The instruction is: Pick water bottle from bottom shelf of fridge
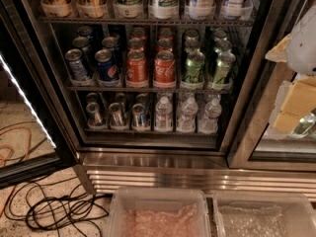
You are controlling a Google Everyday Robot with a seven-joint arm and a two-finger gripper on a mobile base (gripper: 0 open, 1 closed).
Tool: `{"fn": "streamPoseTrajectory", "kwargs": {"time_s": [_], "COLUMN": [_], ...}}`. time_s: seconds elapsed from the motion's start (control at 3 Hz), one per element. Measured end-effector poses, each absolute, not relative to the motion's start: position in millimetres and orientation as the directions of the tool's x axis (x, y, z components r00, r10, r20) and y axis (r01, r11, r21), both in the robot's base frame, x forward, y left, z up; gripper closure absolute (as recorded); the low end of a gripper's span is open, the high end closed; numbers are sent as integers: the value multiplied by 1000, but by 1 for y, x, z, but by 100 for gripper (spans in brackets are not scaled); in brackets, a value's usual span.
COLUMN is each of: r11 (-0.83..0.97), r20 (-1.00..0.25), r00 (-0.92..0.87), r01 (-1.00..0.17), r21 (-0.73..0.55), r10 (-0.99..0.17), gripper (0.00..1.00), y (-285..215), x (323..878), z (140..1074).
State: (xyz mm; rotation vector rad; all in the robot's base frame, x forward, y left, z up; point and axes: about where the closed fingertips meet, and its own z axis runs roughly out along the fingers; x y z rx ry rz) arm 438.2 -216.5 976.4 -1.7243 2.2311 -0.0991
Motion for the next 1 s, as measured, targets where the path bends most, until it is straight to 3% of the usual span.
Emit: {"fn": "streamPoseTrajectory", "kwargs": {"time_s": [1.0], "r11": [320], "r20": [-196], "r00": [-284], "r01": [-929], "r21": [-188], "r10": [-939], "gripper": [0], "y": [-212], "x": [442], "z": [915]}}
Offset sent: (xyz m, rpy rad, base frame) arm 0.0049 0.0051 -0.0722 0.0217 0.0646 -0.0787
